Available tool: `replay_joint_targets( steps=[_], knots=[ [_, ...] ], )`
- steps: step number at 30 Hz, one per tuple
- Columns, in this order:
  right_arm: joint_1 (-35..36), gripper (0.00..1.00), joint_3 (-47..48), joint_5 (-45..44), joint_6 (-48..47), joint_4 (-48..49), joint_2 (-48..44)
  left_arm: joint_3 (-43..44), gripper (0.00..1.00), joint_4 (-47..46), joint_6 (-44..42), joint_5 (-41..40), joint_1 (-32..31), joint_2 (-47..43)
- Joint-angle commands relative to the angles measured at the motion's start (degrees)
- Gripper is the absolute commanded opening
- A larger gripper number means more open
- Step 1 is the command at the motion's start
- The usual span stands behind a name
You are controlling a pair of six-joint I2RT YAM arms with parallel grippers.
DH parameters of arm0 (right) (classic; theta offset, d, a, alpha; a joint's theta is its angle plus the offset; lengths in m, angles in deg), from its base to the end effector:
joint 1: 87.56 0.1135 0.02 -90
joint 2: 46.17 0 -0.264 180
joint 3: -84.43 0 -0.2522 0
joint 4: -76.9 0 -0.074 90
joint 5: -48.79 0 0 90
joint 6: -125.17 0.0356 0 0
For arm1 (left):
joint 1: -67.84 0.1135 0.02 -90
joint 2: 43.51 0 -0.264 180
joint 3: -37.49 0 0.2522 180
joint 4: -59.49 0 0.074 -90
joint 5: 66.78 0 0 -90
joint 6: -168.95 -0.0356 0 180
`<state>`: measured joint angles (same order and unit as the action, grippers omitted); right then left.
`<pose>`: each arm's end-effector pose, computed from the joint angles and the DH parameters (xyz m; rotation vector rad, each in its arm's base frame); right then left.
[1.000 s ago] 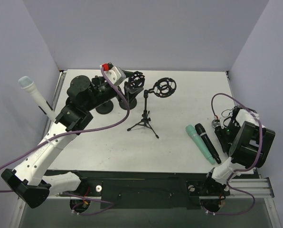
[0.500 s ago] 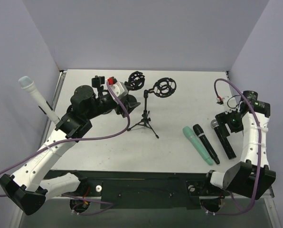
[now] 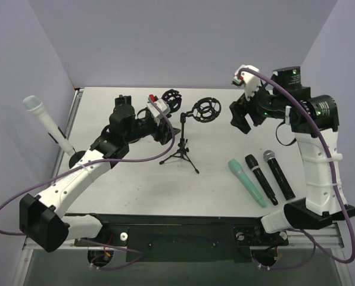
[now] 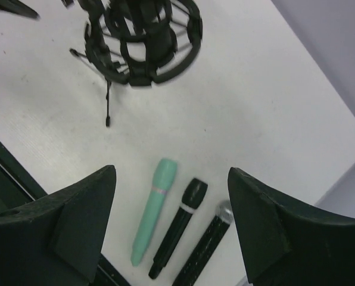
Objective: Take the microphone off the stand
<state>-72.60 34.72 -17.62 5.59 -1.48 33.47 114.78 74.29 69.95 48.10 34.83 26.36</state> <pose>0.2154 0.0723 0.5186 -0.9940 1.7597 0.2612 0.2305 -0.1676 0.3803 0.9185 1.4712 -0.6786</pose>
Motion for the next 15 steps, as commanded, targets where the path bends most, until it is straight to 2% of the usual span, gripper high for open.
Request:
replay_joint_targets(
  steps=[1,4,6,9,11,13,15],
  knots=[
    [7.0,0.72,8.78,-0.56,4.88,0.37,7.63,2.04,0.76,-7.89,3.98,3.24,1.11,5.19],
    [9.64,0.72,9.07,-5.48,7.69,5.53,9.4,2.3,0.75,-10.43,4.42,4.73,1.81,8.43],
    [8.17,0.72,5.65,-5.84,13.56,10.01,8.61,3.52,0.74,-10.18,4.86,5.44,2.43,9.76],
    [2.72,0.7,-6.52,4.05,23.05,18.37,3.18,5.46,0.74,-7.2,3.38,6.23,2.69,9.68],
    [0.16,0.7,-13.13,6.37,20.56,24.7,-0.51,6.17,0.74,-3.08,1.01,7.01,2.87,8.63],
    [0.16,0.75,-16.84,7.08,14.33,25.24,-2.46,7.05,0.74,1.39,-1.55,7.28,2.87,8.01],
    [0.07,0.75,-18.27,6.9,11.76,25.16,-2.21,7.14,0.74,2.91,-2.26,7.11,2.87,7.48]
  ],
)
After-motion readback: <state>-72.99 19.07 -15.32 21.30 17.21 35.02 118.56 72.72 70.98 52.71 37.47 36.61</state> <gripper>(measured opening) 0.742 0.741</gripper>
